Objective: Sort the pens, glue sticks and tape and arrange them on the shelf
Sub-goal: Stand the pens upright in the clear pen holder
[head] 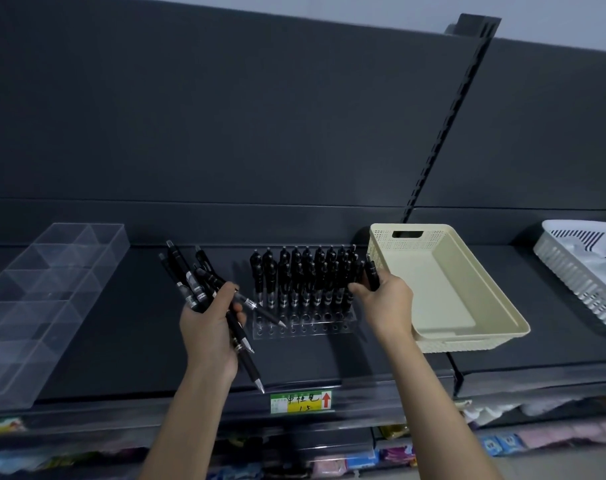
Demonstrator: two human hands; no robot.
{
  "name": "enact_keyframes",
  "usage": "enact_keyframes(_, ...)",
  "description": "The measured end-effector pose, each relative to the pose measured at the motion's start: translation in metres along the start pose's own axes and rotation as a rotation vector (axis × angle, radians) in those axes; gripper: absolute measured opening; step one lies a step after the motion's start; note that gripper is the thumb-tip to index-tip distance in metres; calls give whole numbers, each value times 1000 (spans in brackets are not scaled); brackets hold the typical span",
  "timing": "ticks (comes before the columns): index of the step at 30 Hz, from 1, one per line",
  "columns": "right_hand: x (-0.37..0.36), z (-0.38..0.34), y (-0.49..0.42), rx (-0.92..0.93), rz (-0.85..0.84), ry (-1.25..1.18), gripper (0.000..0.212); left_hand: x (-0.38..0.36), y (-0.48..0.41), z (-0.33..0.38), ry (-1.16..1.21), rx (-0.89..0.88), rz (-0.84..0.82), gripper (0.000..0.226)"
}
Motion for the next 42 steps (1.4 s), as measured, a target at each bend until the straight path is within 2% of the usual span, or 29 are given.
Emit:
enact_keyframes(5,11,8,6,-73,87,-71,11,6,0,0,8,7,20,13)
enact_keyframes(10,-11,24,13,-227,-138,1,23,9,-1,2,33,7,29,11)
enact_keyframes(13,-19,27,17,-243,-164,7,25,12,-1,5,41,2,32,13)
enact_keyframes(18,-19,27,20,-261,-124,-12,22,19,-4,0,40,21,41,14)
enact_keyframes(21,-7,16,24,-242,12,-59,21,23,-4,-3,45,46,45,13)
enact_keyframes(23,1,2,26,-220,112,-204,21,25,-6,-3,49,43,36,12)
enact_keyframes(25,6,-16,30,-250,120,-454,18,27,-8,-3,52,39,37,14)
enact_keyframes(27,8,-32,35,-191,63,-466,19,28,-10,-3,55,37,31,14)
enact_keyframes(32,-12,-61,48,138,-91,-272,42,35,-12,0,51,32,29,12)
enact_keyframes(35,-32,-70,51,190,-152,-243,33,39,-14,3,56,21,28,12)
enact_keyframes(39,-46,-80,52,239,-129,-182,22,42,-15,6,79,20,40,16)
enact_keyframes(42,-55,-84,55,287,-131,-96,39,45,-16,6,86,21,44,19)
Point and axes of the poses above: each hand's wrist, its own y-axis away from the middle knuckle, its own x-axis out of the back of the hand, z = x × y, the point moved 2 cm from there along -y, towards the middle knuckle, and after that the axes turned 5 degrees about x, right-handed, at the moved point
